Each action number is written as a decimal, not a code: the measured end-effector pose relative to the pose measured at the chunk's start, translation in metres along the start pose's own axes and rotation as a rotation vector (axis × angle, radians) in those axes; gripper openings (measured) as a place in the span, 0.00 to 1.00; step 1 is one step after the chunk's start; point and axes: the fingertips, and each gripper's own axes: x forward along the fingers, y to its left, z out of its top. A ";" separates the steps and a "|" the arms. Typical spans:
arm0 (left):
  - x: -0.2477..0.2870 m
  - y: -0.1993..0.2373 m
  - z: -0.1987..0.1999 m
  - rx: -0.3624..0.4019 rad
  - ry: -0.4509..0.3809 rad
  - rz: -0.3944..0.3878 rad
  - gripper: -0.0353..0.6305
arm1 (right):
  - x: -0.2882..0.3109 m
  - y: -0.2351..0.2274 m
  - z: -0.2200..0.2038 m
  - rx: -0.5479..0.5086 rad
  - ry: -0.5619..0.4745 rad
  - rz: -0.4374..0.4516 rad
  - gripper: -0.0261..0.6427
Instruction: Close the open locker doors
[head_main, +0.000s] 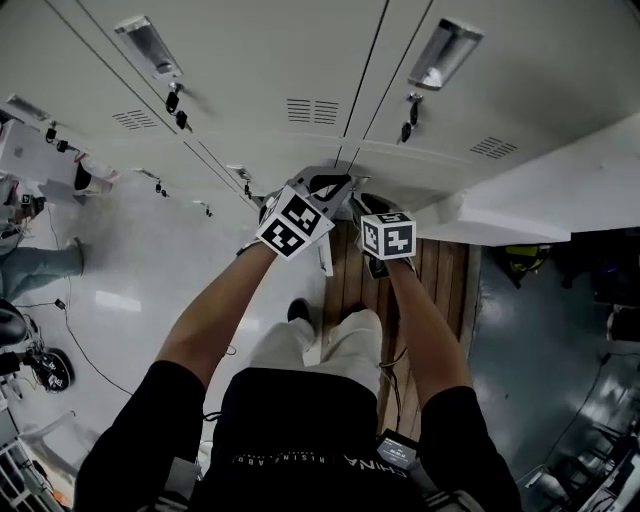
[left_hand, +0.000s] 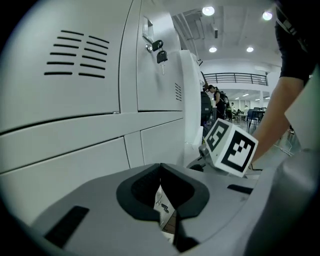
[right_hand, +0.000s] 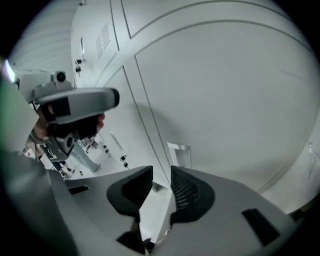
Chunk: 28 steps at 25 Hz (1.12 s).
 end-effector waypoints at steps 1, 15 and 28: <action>-0.007 -0.002 0.003 -0.004 0.004 -0.001 0.08 | -0.010 0.007 0.007 0.009 -0.016 0.024 0.23; -0.099 -0.043 0.027 -0.095 -0.057 -0.065 0.08 | -0.127 0.102 0.072 -0.045 -0.168 0.148 0.11; -0.148 -0.157 0.000 -0.036 -0.010 -0.205 0.08 | -0.224 0.146 0.013 -0.061 -0.184 0.216 0.11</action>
